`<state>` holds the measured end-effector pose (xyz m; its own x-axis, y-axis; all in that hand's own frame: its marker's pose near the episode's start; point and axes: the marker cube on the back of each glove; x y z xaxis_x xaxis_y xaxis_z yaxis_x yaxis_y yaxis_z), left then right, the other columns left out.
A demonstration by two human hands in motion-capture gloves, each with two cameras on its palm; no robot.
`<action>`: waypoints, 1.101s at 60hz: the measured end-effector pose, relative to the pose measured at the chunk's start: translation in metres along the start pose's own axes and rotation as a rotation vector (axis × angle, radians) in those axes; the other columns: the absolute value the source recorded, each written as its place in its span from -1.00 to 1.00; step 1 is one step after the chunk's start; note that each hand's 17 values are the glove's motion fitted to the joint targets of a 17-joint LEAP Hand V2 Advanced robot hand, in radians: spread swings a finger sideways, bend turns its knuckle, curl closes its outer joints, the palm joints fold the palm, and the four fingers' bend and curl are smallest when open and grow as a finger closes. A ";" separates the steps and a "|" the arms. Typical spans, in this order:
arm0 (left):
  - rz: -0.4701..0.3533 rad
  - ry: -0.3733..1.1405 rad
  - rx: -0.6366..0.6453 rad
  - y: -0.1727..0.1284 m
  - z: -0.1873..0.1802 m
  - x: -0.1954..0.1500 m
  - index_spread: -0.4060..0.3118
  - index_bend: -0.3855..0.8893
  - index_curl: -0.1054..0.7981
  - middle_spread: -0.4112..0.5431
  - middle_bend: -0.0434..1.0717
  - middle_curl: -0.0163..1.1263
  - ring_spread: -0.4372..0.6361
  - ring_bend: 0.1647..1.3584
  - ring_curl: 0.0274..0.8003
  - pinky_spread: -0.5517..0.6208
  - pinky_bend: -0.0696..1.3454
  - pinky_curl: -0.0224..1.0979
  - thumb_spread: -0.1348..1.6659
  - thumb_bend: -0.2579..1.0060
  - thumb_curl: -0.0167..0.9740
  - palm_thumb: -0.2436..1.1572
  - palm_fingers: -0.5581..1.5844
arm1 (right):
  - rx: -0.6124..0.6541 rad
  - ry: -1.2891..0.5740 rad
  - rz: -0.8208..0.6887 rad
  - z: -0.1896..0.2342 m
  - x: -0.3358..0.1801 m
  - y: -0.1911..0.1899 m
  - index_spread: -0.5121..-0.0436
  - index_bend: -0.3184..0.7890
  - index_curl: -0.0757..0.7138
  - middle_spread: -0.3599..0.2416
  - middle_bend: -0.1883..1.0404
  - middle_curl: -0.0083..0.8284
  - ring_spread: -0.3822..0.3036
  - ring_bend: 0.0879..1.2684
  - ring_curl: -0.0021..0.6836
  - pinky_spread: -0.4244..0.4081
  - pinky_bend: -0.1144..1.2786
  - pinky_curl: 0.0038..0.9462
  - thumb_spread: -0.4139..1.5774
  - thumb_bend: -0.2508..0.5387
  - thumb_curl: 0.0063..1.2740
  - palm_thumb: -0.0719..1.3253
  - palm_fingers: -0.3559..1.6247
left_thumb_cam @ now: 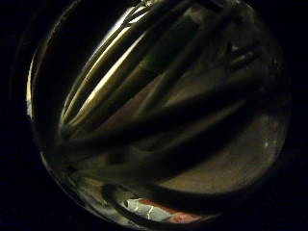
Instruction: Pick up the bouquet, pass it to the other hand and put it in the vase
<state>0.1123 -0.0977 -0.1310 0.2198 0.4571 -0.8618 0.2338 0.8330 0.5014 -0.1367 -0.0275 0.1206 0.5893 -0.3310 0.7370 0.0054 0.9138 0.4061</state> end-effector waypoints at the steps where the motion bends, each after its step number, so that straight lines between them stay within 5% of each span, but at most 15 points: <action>1: 0.003 -0.001 0.010 -0.004 -0.002 0.001 -0.92 0.75 0.52 -0.86 0.57 0.06 -0.86 0.21 0.21 -0.76 0.01 -0.09 0.33 -0.62 0.18 0.33 0.86 | -0.005 -0.018 -0.017 0.000 -0.001 -0.002 -0.42 -0.33 0.02 0.10 -0.28 -0.03 0.16 -0.14 0.08 0.49 0.30 -0.08 0.46 -0.47 -0.06 0.05 -0.60; 7: 0.045 -0.026 0.069 -0.031 -0.020 0.004 -0.93 0.75 0.52 -0.85 0.58 0.06 -0.86 0.22 0.21 -0.76 0.02 -0.09 0.33 -0.61 0.20 0.33 0.86 | -0.061 -0.176 0.018 -0.001 -0.007 -0.006 -0.61 -0.34 -0.17 0.17 -0.36 -0.10 0.35 -0.18 -0.02 0.65 0.34 -0.13 0.46 -0.48 -0.13 -0.02 -0.72; 12: 0.053 -0.050 0.106 -0.051 -0.032 -0.002 -0.93 0.76 0.53 -0.85 0.58 0.06 -0.86 0.22 0.21 -0.76 0.02 -0.10 0.34 -0.61 0.21 0.32 0.86 | -0.038 -0.115 0.044 -0.009 0.008 -0.015 -0.72 -0.36 -0.31 0.24 -0.39 -0.13 0.46 -0.21 -0.06 0.72 0.32 -0.17 0.46 -0.46 -0.18 -0.05 -0.78; 32: 0.045 -0.106 0.173 -0.103 -0.065 -0.062 -0.93 0.76 0.54 -0.85 0.60 0.05 -0.86 0.23 0.21 -0.76 0.03 -0.10 0.34 -0.61 0.26 0.32 0.86 | -0.062 -0.217 -0.030 -0.013 0.027 -0.037 -0.82 -0.32 -0.61 0.34 -0.44 -0.29 0.61 -0.27 -0.13 0.77 0.30 -0.23 0.46 -0.44 -0.29 -0.08 -0.81; 47: 0.085 -0.124 0.218 -0.076 -0.085 -0.059 -0.93 0.75 0.54 -0.85 0.60 0.05 -0.85 0.23 0.20 -0.76 0.03 -0.10 0.34 -0.61 0.28 0.32 0.86 | -0.090 -0.210 0.099 -0.010 0.043 -0.039 -0.85 -0.31 -0.69 0.35 -0.45 -0.37 0.64 -0.31 -0.17 0.77 0.28 -0.25 0.46 -0.44 -0.35 -0.12 -0.81; 56: 0.178 -0.067 0.215 -0.077 -0.082 -0.072 -0.93 0.76 0.54 -0.85 0.61 0.05 -0.85 0.23 0.20 -0.76 0.02 -0.11 0.34 -0.61 0.30 0.32 0.85 | -0.104 -0.229 0.116 -0.009 0.044 -0.039 -0.84 -0.30 -0.72 0.35 -0.45 -0.41 0.65 -0.32 -0.18 0.77 0.27 -0.26 0.46 -0.45 -0.38 -0.18 -0.81; 66: 0.036 -0.046 0.186 -0.072 -0.077 -0.099 -0.93 0.76 0.54 -0.85 0.61 0.04 -0.85 0.23 0.20 -0.76 0.02 -0.11 0.34 -0.61 0.31 0.32 0.85 | -0.108 -0.272 0.094 -0.010 0.044 -0.038 -0.83 -0.31 -0.73 0.35 -0.45 -0.43 0.65 -0.32 -0.18 0.77 0.27 -0.27 0.46 -0.44 -0.40 -0.21 -0.80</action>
<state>0.0006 -0.1787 -0.0877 0.2730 0.4678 -0.8406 0.3950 0.7422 0.5414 -0.1029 -0.0748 0.1323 0.3536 -0.2814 0.8921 0.0552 0.9583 0.2804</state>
